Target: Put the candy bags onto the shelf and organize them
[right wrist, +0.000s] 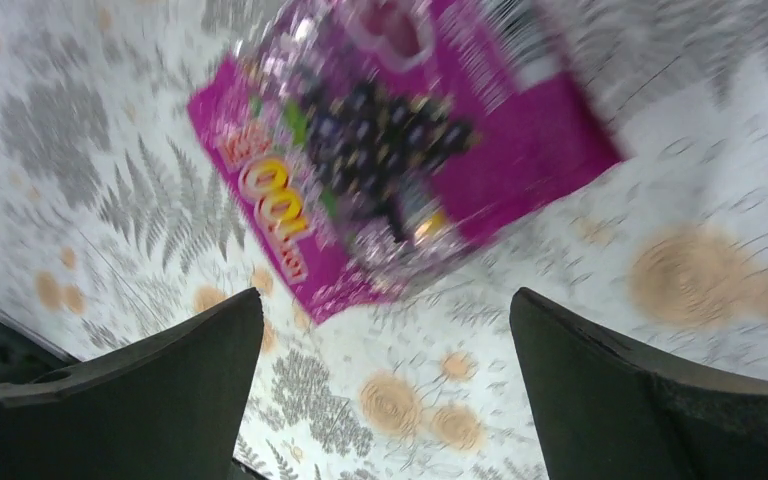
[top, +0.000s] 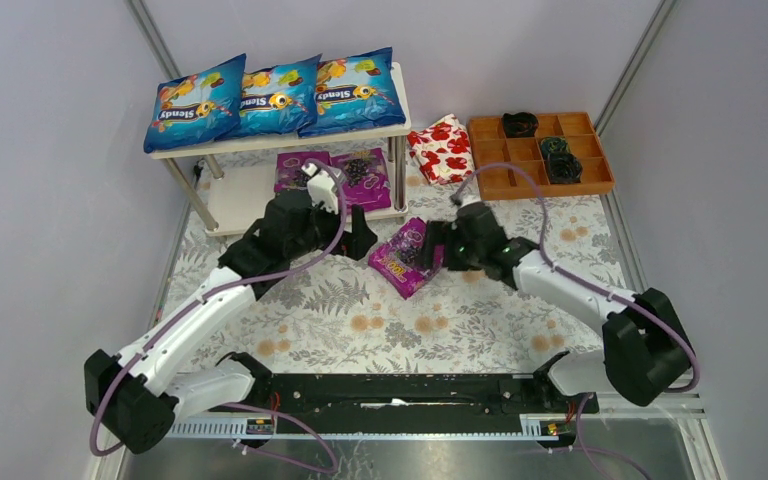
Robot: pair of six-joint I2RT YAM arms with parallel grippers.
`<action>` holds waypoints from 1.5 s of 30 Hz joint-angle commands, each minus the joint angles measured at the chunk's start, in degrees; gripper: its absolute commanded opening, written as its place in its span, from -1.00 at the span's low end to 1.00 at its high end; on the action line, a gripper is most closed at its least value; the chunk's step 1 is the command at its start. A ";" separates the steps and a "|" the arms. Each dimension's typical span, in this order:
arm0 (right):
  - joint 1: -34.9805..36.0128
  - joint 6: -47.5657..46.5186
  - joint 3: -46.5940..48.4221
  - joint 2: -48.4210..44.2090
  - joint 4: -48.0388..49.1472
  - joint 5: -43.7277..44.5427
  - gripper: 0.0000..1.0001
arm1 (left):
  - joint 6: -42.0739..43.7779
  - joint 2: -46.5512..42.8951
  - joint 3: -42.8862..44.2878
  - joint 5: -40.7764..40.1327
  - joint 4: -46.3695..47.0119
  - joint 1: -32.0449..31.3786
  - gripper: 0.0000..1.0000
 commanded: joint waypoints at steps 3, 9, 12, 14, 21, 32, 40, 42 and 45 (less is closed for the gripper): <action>-16.78 -7.23 7.64 8.05 1.21 -11.18 1.00 | -12.16 2.00 -4.13 11.44 4.87 0.32 0.97; -22.37 -10.76 14.60 18.56 1.01 -21.01 0.81 | -28.62 -0.76 -20.59 14.91 20.19 0.30 0.94; -22.70 -10.39 13.30 22.24 5.08 -28.06 0.67 | -36.93 -1.84 -28.17 13.38 27.66 0.39 0.94; -22.71 -9.21 10.56 23.29 8.27 -30.77 0.64 | -41.90 -2.58 -33.81 11.88 34.47 0.40 0.94; -22.76 -6.72 0.68 20.77 16.38 -30.44 0.27 | -51.66 4.40 -39.79 10.56 47.44 0.65 0.93; -24.44 -5.16 -8.02 21.68 26.05 -37.76 0.05 | -54.94 19.86 -38.76 10.02 62.48 0.48 0.89; -24.62 -3.21 -7.49 24.54 27.97 -40.26 -0.04 | -56.34 30.45 -35.78 7.93 69.63 0.09 0.85; -25.10 -2.89 -6.91 25.58 27.77 -40.28 -0.08 | -57.70 33.31 -35.12 7.41 71.62 -0.05 0.84; -26.11 -2.42 -7.15 26.27 28.15 -40.24 -0.13 | -58.84 37.39 -34.55 6.71 76.17 -0.38 0.82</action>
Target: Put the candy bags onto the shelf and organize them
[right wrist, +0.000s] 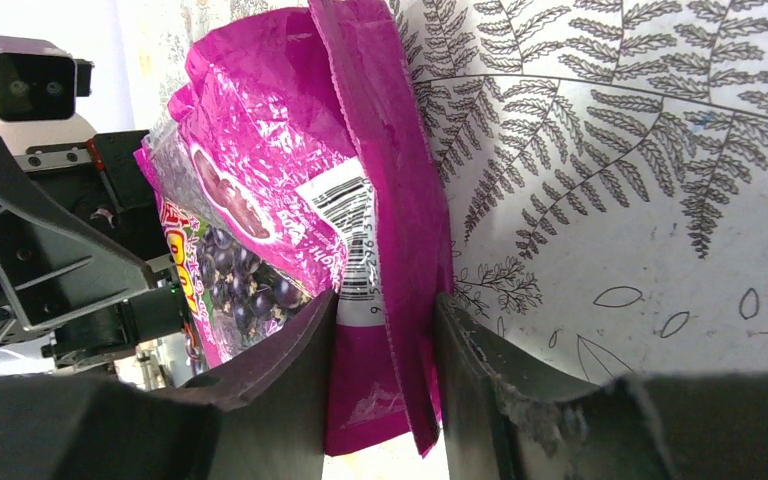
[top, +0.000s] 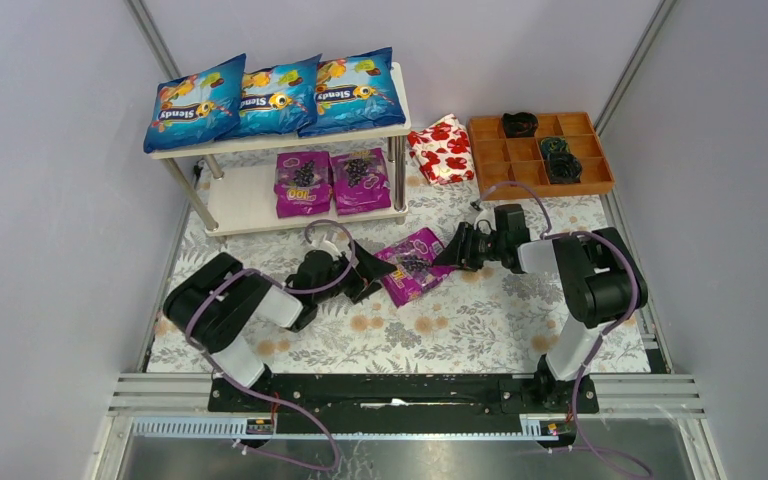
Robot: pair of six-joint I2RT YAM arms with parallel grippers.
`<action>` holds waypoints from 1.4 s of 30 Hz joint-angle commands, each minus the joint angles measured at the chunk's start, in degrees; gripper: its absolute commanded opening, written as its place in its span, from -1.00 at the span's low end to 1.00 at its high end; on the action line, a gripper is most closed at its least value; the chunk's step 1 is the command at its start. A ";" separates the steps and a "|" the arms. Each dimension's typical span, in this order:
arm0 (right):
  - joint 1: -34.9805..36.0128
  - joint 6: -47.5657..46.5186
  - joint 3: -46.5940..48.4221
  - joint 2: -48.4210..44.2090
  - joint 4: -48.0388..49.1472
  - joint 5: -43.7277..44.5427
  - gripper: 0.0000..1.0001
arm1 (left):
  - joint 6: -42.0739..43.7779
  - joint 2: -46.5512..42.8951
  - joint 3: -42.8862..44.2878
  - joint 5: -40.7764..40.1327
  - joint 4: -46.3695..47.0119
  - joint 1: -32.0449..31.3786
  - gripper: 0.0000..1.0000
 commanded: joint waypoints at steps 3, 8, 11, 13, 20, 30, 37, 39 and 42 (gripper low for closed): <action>-1.43 0.15 -0.45 3.11 -1.55 1.04 -0.13 | -3.06 8.39 1.61 -3.46 11.34 -1.35 0.79; -1.63 1.39 -0.40 4.21 -0.01 -0.08 -0.14 | -4.84 12.49 3.05 -6.80 17.08 -4.37 0.74; -1.68 1.81 -0.49 4.54 0.74 -0.65 -0.14 | -3.76 13.15 4.99 -9.53 16.84 -6.68 0.74; -1.72 1.92 -0.47 4.60 0.78 -0.77 -0.14 | -3.27 13.02 5.64 -11.83 16.26 -7.89 0.73; -1.81 1.54 -1.02 3.42 0.79 -0.39 0.00 | -2.29 11.32 6.40 -13.53 15.90 -8.58 0.37; -1.81 -0.75 -3.28 -3.54 0.52 2.65 0.92 | -1.19 1.82 3.71 -11.35 9.65 -7.66 -0.02; -3.30 -2.14 -5.88 -11.19 -1.99 10.51 1.00 | -2.51 -15.19 -0.42 -9.13 -5.40 -6.03 -0.14; -3.69 -2.42 -6.05 -12.31 -3.15 12.57 1.00 | -1.04 -20.60 -0.24 -8.83 -12.31 -5.02 -0.16; -4.00 -2.45 -6.25 -12.70 -3.77 13.43 1.00 | -0.51 -26.75 0.26 -6.70 -21.99 -2.01 -0.27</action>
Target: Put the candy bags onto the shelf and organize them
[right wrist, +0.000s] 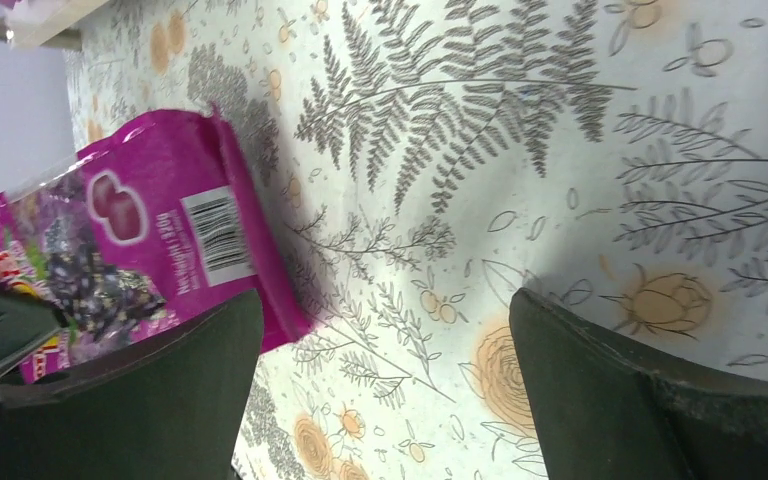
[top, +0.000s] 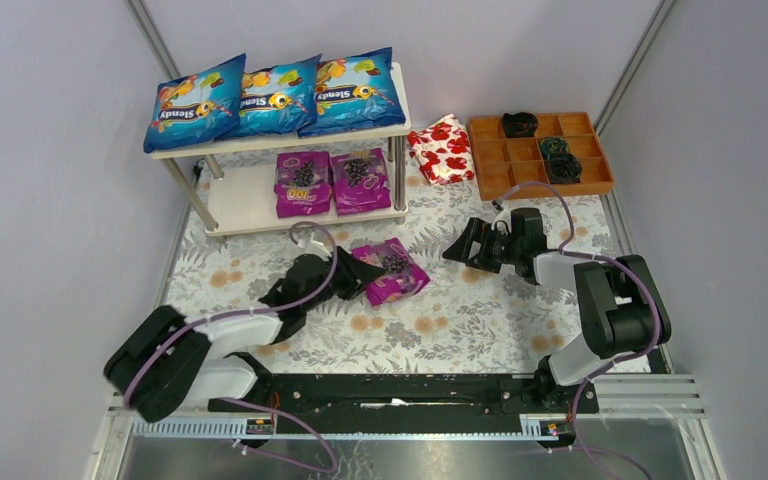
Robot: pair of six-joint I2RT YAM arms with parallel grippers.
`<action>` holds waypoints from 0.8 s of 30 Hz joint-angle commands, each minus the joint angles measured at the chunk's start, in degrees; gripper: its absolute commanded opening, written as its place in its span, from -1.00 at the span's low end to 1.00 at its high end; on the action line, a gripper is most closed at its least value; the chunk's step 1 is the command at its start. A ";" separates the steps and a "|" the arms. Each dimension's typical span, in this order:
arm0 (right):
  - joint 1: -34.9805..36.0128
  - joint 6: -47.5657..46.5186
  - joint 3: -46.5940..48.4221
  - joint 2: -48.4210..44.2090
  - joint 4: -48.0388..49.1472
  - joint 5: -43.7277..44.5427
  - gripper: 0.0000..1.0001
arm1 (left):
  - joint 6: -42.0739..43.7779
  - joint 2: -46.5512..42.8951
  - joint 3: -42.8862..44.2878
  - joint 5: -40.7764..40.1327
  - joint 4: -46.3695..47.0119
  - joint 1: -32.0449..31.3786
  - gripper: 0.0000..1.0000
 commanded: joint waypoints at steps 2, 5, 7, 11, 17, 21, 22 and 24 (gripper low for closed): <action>-0.66 -1.80 -0.32 -1.23 -2.41 4.82 1.00 | 1.12 -9.95 2.01 5.29 -11.54 4.92 -0.33; -0.75 -1.80 0.20 0.26 -2.63 4.39 1.00 | 1.27 -11.86 3.66 7.33 -17.32 6.19 -0.41; -0.80 -1.82 0.39 0.86 -2.67 4.09 1.00 | 1.27 -12.79 4.47 8.23 -19.65 6.79 -0.48; -0.91 -1.98 0.62 1.11 -2.99 4.20 1.00 | 1.43 -15.22 6.00 9.94 -25.35 8.82 -0.58; -0.84 -2.08 0.96 1.52 -3.47 4.33 1.00 | 1.48 -23.38 8.80 11.64 -37.01 14.39 -0.78; -0.84 -2.09 1.08 1.78 -3.64 4.39 1.00 | 3.52 -27.85 13.79 10.09 -47.87 19.08 -0.94; -0.84 -2.10 1.08 1.89 -3.65 4.40 1.00 | 4.07 -28.64 15.69 9.45 -50.47 20.12 -1.00; -0.84 -2.08 1.22 2.13 -3.79 4.39 1.00 | 5.31 -29.74 18.77 7.89 -55.07 22.13 -1.00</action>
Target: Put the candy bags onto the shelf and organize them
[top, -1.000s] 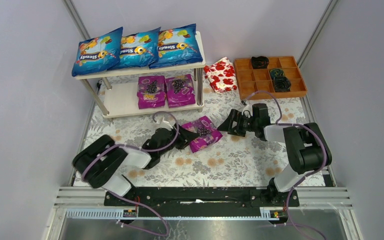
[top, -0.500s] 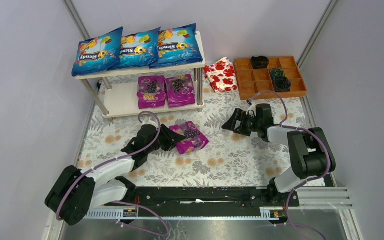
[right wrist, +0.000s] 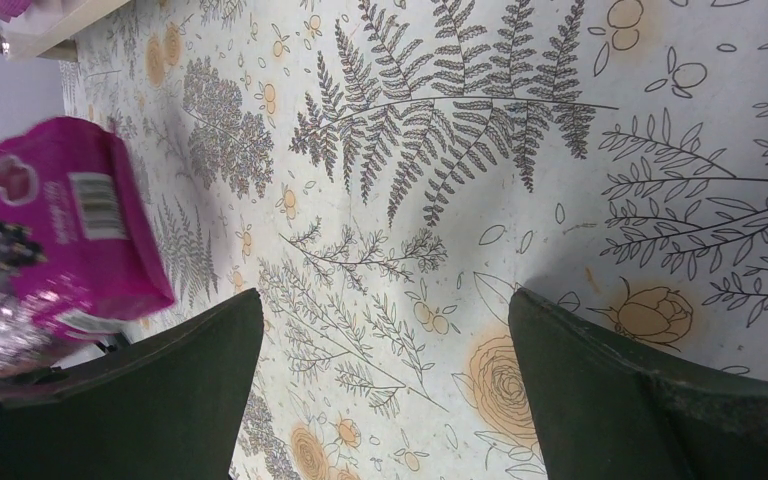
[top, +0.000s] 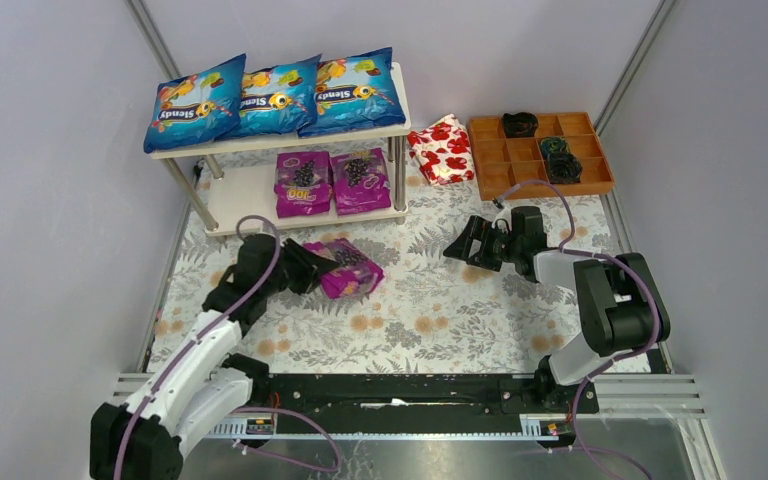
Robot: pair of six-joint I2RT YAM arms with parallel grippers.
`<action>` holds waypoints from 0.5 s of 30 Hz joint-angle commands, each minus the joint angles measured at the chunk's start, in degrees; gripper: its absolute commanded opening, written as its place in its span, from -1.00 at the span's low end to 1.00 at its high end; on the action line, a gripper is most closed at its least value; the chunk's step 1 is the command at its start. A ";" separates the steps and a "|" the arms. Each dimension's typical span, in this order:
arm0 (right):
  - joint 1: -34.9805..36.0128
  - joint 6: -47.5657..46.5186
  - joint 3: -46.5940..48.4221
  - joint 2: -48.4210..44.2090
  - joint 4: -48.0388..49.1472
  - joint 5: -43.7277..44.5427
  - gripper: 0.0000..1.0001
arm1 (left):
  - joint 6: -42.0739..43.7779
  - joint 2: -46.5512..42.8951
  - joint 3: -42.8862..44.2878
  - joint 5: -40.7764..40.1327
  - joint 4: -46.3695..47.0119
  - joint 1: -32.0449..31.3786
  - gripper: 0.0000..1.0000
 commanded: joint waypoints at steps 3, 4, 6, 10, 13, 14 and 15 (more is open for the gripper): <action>-0.27 -1.63 0.43 2.11 -2.95 2.32 1.00 | 3.67 -4.61 14.08 -4.84 -11.43 5.99 -1.00; -0.27 -1.60 0.43 2.25 -2.86 2.28 1.00 | 4.28 -4.82 15.97 -7.01 -13.00 6.50 -1.00; -0.28 -1.66 0.47 2.44 -2.88 2.34 1.00 | 5.35 -4.82 19.54 -10.43 -15.92 7.27 -1.00; -0.32 -1.71 0.38 2.20 -2.90 2.47 1.00 | 7.44 -4.53 25.54 -15.35 -17.98 8.11 -1.00; -0.27 -1.80 0.31 2.10 -2.96 2.57 1.00 | 8.51 -2.91 28.74 -17.93 -17.47 8.95 -1.00; -0.27 -1.80 0.37 2.10 -2.99 2.64 1.00 | 9.04 -2.26 30.04 -18.10 -16.83 9.55 -1.00; -0.28 -1.80 0.38 2.10 -3.05 2.58 1.00 | 9.59 -1.78 30.66 -18.07 -15.51 9.92 -1.00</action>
